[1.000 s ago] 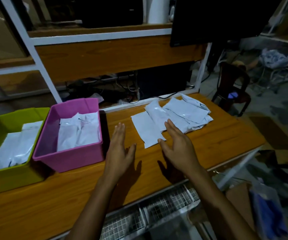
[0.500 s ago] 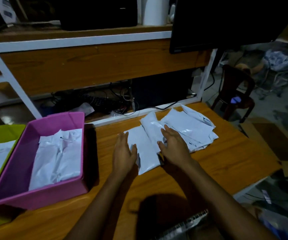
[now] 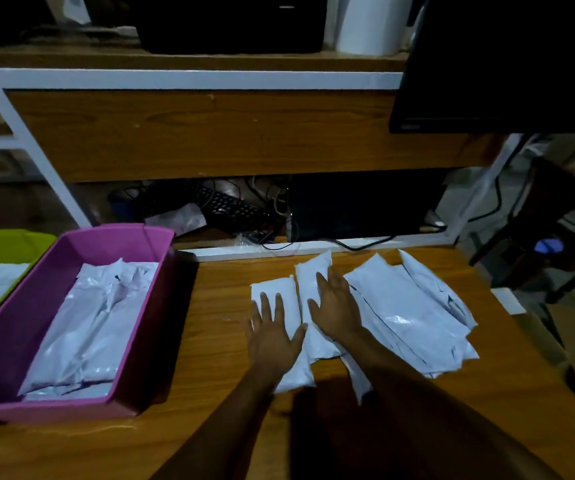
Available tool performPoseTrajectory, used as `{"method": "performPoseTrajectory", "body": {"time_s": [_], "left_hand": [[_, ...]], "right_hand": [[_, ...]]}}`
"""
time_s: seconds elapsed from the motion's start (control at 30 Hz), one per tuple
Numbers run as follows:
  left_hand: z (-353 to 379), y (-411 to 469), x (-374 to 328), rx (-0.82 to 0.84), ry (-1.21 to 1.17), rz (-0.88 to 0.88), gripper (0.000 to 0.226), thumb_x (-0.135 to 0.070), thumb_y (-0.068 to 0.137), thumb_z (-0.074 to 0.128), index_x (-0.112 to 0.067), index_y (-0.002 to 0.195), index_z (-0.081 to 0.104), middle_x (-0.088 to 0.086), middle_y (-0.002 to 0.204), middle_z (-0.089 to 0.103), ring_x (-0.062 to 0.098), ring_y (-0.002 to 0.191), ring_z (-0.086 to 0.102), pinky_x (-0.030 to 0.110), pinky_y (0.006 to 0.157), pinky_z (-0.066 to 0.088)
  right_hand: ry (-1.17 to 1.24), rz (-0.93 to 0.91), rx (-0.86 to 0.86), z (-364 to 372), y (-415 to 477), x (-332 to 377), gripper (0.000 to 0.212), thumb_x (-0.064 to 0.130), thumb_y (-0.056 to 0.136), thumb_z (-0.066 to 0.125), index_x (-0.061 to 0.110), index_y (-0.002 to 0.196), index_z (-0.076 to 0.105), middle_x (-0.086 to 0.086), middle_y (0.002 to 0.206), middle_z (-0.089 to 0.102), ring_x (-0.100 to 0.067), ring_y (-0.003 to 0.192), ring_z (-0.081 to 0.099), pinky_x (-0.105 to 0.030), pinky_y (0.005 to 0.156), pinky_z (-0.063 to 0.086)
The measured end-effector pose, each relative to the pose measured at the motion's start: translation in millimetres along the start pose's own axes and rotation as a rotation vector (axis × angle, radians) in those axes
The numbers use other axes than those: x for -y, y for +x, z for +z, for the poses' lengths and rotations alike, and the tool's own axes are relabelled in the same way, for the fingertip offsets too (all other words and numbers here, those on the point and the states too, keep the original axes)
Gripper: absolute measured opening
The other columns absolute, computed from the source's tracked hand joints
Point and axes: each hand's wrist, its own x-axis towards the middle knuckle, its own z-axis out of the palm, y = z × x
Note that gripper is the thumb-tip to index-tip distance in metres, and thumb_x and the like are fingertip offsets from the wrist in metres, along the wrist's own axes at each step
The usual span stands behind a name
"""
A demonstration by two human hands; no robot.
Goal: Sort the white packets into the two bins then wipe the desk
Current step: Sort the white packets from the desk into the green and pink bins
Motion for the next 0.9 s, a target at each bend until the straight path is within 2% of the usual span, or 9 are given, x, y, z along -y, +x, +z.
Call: {"method": "performPoseTrajectory", "body": {"time_s": [0.1, 0.2, 0.27, 0.33, 0.43, 0.53, 0.6, 0.7, 0.9], "left_hand": [[-1, 12, 13, 0.000, 0.062, -0.040, 0.085, -0.071, 0.081, 0.009, -0.029, 0.153, -0.006, 0.009, 0.161, -0.012, 0.038, 0.148, -0.005, 0.055, 0.116, 0.006], [-4, 17, 29, -0.045, 0.041, -0.042, 0.077, -0.066, 0.084, 0.010, -0.034, 0.153, -0.002, 0.009, 0.162, -0.010, 0.038, 0.148, -0.005, 0.054, 0.117, 0.007], [-6, 17, 34, -0.058, 0.014, -0.023, 0.070, -0.062, 0.088, 0.010, -0.036, 0.153, 0.002, 0.008, 0.162, -0.007, 0.038, 0.148, -0.004, 0.053, 0.117, 0.011], [-6, 17, 36, -0.076, -0.004, 0.007, 0.063, -0.053, 0.092, 0.015, -0.036, 0.153, 0.006, 0.007, 0.162, -0.005, 0.036, 0.148, -0.004, 0.052, 0.116, 0.015], [-7, 17, 36, -0.089, -0.066, 0.059, 0.059, -0.037, 0.094, 0.024, -0.029, 0.153, 0.020, 0.003, 0.161, 0.002, 0.037, 0.147, 0.001, 0.049, 0.115, 0.021], [-11, 22, 40, -0.044, -0.105, 0.121, 0.066, -0.035, 0.089, 0.015, -0.017, 0.151, 0.026, 0.002, 0.157, 0.004, 0.039, 0.147, 0.005, 0.050, 0.116, 0.025], [-16, 28, 43, -0.013, -0.141, 0.132, 0.063, -0.030, 0.092, 0.019, -0.009, 0.151, 0.026, 0.002, 0.157, 0.004, 0.037, 0.148, 0.005, 0.050, 0.113, 0.028], [-35, 33, 46, -0.071, -0.240, 0.184, 0.059, -0.026, 0.096, 0.027, -0.004, 0.150, 0.024, 0.000, 0.155, 0.003, 0.029, 0.148, 0.000, 0.049, 0.116, 0.025], [-98, 18, 35, -0.208, -0.318, 0.377, 0.056, -0.014, 0.102, 0.033, -0.012, 0.154, 0.012, -0.002, 0.160, -0.003, 0.021, 0.149, -0.009, 0.044, 0.122, 0.010]], "right_hand": [[-0.044, -0.038, 0.009, 14, 13, -3, 0.066, 0.040, 0.097, 0.047, 0.013, 0.151, 0.021, -0.015, 0.161, 0.003, -0.030, 0.149, 0.008, -0.038, 0.118, 0.018], [-0.095, -0.077, 0.011, 35, 15, 0, 0.077, 0.051, 0.094, 0.046, 0.013, 0.153, 0.014, -0.018, 0.160, -0.003, -0.033, 0.149, 0.002, -0.041, 0.120, 0.008], [-0.125, -0.098, -0.034, 48, 15, 0, 0.080, 0.052, 0.091, 0.051, 0.011, 0.152, 0.020, -0.020, 0.159, 0.006, -0.037, 0.147, 0.008, -0.044, 0.118, 0.010], [-0.159, -0.097, -0.057, 57, 19, -1, 0.077, 0.046, 0.089, 0.057, 0.012, 0.151, 0.026, -0.022, 0.158, 0.013, -0.038, 0.146, 0.015, -0.046, 0.117, 0.018], [-0.208, -0.107, -0.002, 58, 25, -2, 0.070, 0.027, 0.088, 0.062, 0.011, 0.149, 0.031, -0.023, 0.157, 0.016, -0.039, 0.145, 0.017, -0.045, 0.117, 0.018], [-0.145, -0.059, 0.044, 46, 32, -2, 0.064, 0.009, 0.094, 0.049, 0.014, 0.152, 0.022, -0.018, 0.160, 0.007, -0.034, 0.147, 0.013, -0.037, 0.116, 0.023], [-0.055, -0.001, 0.059, 33, 34, -2, 0.060, 0.004, 0.095, 0.043, 0.014, 0.151, 0.024, -0.015, 0.160, 0.012, -0.032, 0.144, 0.023, -0.036, 0.111, 0.032], [0.095, 0.077, -0.038, 13, 30, 6, 0.054, -0.001, 0.093, 0.039, 0.009, 0.146, 0.035, -0.017, 0.157, 0.024, -0.032, 0.134, 0.043, -0.039, 0.101, 0.042], [0.198, 0.118, -0.344, -13, -11, 41, 0.044, 0.008, 0.100, 0.040, 0.009, 0.144, 0.041, -0.012, 0.156, 0.028, -0.033, 0.130, 0.048, -0.039, 0.096, 0.046]]}}
